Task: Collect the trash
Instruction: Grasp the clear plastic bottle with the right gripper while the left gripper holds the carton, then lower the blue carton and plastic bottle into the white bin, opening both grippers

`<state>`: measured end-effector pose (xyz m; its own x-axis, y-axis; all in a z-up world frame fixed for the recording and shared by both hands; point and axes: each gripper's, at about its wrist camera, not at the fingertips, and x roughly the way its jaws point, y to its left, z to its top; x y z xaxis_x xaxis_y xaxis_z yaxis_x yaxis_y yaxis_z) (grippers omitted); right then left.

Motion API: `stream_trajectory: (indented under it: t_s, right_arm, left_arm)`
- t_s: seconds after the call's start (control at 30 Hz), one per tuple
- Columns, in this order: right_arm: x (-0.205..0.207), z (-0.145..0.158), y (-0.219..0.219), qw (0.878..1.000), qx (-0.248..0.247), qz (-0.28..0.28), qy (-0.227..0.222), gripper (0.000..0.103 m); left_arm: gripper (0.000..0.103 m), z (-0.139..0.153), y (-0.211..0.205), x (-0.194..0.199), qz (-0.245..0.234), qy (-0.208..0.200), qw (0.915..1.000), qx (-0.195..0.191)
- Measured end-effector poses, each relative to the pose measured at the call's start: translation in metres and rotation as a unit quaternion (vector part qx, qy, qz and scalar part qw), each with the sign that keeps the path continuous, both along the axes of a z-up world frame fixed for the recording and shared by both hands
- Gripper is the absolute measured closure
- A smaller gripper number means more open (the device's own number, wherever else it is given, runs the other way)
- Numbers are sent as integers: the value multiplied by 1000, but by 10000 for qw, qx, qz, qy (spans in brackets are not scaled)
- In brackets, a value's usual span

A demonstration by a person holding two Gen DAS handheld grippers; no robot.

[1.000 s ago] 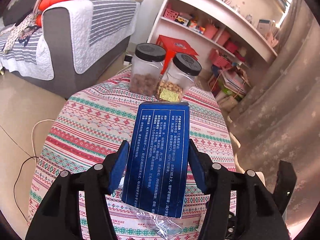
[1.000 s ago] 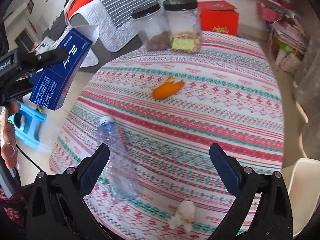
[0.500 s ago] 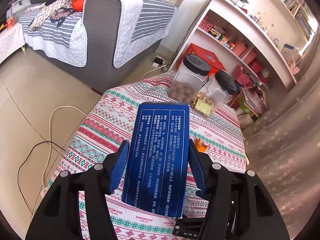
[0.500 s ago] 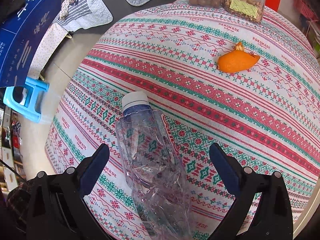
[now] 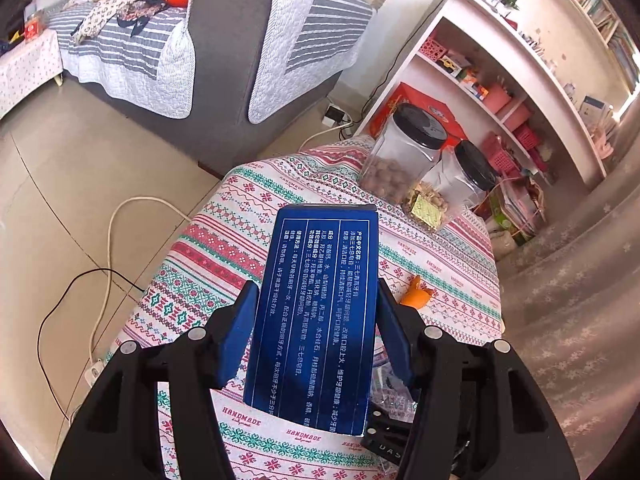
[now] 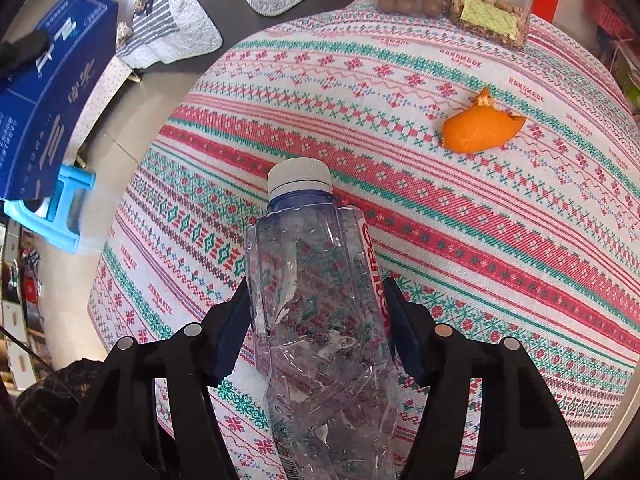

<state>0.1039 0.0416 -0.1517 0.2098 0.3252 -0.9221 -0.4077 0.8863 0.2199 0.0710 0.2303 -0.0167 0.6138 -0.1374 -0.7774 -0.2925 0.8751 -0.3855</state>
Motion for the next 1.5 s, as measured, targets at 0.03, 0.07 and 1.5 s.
stream_trajectory:
  t_s: [0.03,0.07,1.5]
  right_arm:
    - [1,6,-3,9999,67,-77,-82,42]
    - [3,14,-8,9996,134,-157,-173,42]
    - [-101,185,-311,8661,-656,-3472,-3535,41]
  left_arm:
    - [46,0,0,0,8,-9,10000,-12]
    - [46,0,0,0,14,-21,10000,-23]
    - [46,63,-194,14,-1589,-1346,9749,-788]
